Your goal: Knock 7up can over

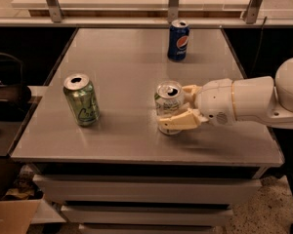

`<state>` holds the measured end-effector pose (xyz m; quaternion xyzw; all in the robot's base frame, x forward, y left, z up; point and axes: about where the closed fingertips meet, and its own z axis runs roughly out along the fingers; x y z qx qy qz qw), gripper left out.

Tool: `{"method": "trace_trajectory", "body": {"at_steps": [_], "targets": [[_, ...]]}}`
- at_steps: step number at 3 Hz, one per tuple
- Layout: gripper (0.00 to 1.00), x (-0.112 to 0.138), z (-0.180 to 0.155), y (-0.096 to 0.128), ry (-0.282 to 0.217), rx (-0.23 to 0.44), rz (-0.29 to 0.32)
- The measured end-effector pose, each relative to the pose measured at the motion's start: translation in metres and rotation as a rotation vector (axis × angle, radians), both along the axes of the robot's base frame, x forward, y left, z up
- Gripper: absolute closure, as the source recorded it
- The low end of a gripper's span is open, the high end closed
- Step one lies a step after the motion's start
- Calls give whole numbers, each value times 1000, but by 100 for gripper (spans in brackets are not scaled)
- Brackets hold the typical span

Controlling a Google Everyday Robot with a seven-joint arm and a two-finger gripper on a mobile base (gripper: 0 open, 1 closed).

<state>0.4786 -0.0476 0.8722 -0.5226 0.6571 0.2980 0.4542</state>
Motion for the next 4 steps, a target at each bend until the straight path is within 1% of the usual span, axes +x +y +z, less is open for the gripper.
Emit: {"method": "trace_trajectory", "body": {"at_steps": [2,3,4], "targets": [[100,-5,37,17,-64,-50,47],[100,-4,48,19,-62,-125,51],[100,2,48,12,-23,-242,28]]}}
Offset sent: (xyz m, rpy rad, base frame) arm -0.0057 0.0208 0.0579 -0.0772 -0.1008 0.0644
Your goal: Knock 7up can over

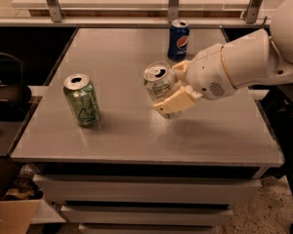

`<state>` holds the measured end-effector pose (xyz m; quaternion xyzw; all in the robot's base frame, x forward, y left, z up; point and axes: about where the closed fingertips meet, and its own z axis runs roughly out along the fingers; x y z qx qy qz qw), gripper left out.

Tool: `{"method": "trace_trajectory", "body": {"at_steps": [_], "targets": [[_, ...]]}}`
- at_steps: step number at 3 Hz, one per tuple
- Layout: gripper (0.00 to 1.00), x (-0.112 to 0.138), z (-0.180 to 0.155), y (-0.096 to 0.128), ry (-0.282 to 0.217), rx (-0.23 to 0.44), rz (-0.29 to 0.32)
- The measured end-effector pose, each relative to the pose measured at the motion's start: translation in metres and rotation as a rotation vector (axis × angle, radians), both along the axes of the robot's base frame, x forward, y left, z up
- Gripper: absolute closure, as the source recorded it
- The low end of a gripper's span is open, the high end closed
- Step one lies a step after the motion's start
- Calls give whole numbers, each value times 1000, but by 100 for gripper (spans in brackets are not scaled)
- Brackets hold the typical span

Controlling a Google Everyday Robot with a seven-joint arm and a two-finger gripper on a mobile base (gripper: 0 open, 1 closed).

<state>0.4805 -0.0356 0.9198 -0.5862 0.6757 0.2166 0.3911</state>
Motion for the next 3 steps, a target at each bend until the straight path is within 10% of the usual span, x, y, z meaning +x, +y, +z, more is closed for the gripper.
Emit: {"method": "trace_trajectory", "body": {"at_steps": [3], "targets": [[100,16,-3,-53,90,-323,-147]]}}
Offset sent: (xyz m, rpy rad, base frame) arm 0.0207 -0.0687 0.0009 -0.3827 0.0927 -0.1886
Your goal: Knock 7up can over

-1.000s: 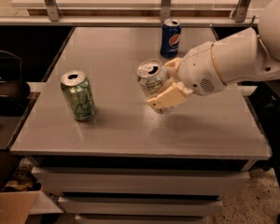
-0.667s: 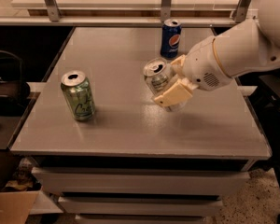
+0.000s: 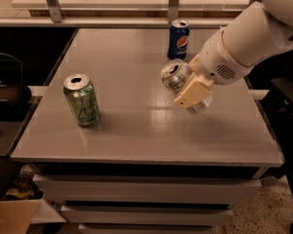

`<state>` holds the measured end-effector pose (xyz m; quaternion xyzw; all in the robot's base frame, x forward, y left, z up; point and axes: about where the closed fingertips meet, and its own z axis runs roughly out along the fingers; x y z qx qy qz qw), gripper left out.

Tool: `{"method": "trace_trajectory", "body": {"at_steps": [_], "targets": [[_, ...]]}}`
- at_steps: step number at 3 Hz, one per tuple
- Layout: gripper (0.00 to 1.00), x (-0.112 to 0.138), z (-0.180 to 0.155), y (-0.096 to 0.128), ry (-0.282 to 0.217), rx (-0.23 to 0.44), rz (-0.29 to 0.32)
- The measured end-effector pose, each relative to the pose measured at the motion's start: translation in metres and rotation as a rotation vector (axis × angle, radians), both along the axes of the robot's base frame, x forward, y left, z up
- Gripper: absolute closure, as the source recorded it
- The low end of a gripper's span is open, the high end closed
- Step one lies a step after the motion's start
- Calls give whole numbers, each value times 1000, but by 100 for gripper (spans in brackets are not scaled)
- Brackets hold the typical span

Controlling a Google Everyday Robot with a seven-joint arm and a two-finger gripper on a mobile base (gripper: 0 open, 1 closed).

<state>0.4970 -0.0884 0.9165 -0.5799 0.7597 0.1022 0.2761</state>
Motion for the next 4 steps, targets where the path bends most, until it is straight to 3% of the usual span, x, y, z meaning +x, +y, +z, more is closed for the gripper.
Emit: {"method": "trace_trajectory", "body": {"at_steps": [2,4], "targets": [[100,-4,-20,-18,89,-120,-43],[100,-8,-40,-17,160,-229,-37]]}}
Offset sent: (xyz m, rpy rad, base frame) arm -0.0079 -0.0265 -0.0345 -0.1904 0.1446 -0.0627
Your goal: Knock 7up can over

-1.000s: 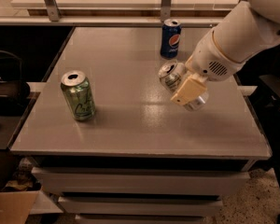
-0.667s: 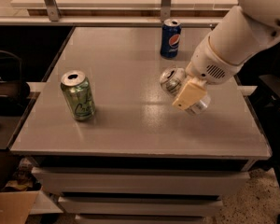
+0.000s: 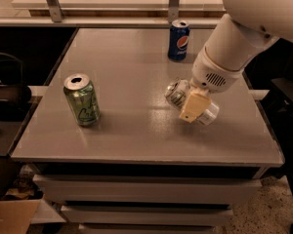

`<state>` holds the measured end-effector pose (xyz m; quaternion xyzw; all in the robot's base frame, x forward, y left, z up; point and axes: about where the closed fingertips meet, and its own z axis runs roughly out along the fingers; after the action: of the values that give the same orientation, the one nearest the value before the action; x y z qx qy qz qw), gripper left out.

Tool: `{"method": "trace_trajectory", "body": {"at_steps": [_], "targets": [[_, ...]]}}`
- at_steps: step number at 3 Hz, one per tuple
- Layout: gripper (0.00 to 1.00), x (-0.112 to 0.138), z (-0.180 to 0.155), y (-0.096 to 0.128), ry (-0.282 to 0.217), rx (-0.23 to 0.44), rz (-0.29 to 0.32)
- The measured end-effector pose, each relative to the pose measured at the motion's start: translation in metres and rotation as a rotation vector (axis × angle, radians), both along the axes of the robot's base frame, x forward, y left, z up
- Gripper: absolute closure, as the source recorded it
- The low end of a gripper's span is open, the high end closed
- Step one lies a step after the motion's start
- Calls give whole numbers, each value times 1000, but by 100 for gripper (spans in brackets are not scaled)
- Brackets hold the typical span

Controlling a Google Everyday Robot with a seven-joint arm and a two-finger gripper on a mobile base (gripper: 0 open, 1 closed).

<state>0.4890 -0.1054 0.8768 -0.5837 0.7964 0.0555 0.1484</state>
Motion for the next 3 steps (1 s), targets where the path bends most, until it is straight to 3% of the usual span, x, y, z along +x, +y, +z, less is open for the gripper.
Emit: {"method": "trace_trajectory", "body": {"at_steps": [3], "targets": [[100,0,-16,6,58,-59,17]]}}
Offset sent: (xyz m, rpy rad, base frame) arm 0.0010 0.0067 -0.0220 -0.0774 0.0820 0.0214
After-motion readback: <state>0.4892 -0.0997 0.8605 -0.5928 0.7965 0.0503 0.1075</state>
